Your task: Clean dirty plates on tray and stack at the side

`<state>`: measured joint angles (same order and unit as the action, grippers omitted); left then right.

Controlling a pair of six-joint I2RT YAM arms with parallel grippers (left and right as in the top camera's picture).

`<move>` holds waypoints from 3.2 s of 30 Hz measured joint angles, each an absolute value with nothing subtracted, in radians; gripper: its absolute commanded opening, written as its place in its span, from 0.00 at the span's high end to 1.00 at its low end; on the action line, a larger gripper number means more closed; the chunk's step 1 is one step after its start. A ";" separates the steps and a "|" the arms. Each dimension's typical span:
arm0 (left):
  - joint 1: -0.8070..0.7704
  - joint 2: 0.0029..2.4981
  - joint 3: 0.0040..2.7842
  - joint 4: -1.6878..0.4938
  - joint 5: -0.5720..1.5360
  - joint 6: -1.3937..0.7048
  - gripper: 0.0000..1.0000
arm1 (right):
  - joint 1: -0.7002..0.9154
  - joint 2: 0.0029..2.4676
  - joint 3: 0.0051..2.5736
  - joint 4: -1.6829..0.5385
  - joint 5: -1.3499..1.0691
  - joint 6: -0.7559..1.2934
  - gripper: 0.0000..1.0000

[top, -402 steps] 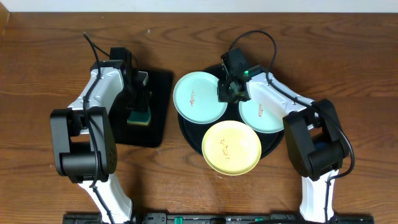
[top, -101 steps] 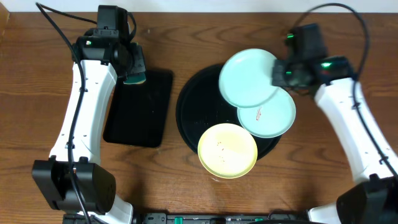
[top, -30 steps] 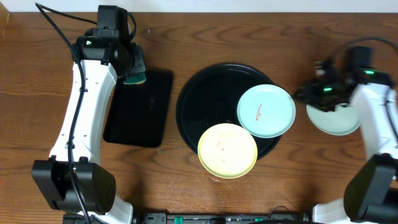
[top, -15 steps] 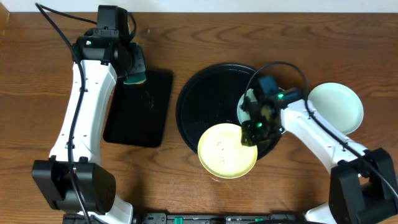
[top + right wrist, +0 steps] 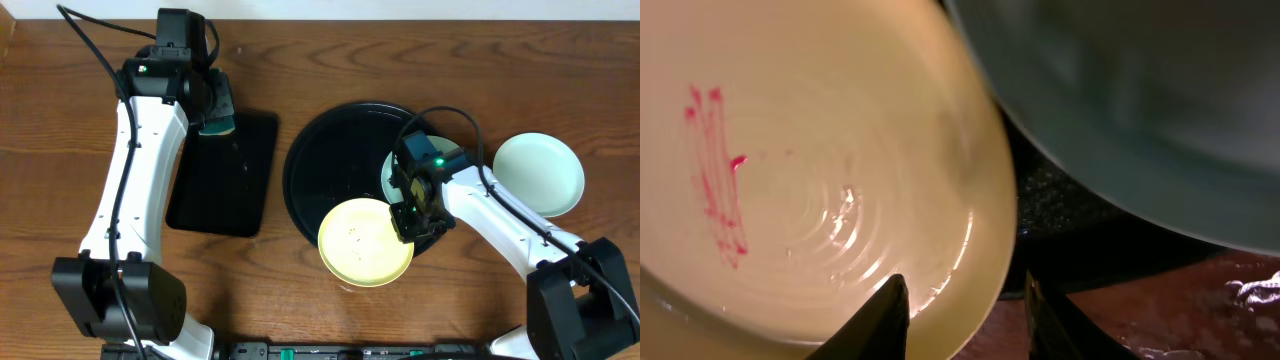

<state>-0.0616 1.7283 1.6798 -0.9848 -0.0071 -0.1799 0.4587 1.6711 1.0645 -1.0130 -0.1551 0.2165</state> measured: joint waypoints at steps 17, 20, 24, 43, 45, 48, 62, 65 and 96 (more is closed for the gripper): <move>-0.062 1.728 1.680 -0.985 -0.007 -0.180 0.92 | 0.521 1.671 0.958 -0.899 -0.138 0.386 0.96; -0.062 1.728 1.680 -0.985 -0.007 -0.180 0.92 | 0.521 1.670 0.958 -0.891 -0.141 0.406 0.99; -0.062 1.728 1.680 -0.985 -0.007 -0.180 0.92 | 0.521 1.670 0.959 -0.896 -0.146 0.410 0.99; -0.062 1.728 1.680 -0.985 -0.007 -0.180 0.92 | 0.533 1.670 1.133 -0.712 0.001 0.561 0.98; -0.062 1.728 1.680 -0.985 -0.007 -0.180 0.92 | 0.533 1.671 1.133 -0.649 0.041 0.588 0.98; -0.062 1.728 1.680 -0.985 -0.007 -0.180 0.92 | 0.533 1.682 1.135 -0.571 0.073 0.599 0.98; -0.065 1.728 1.653 -0.986 0.066 -0.180 0.92 | 0.533 1.885 1.138 -0.473 0.036 0.600 0.99; -0.080 1.728 1.636 -0.985 0.111 -0.180 0.92 | 0.533 1.885 1.138 -0.469 0.028 0.599 0.98; -0.427 1.937 1.448 -0.757 0.167 -0.185 0.93 | 0.533 1.885 1.138 -0.470 0.017 0.600 0.98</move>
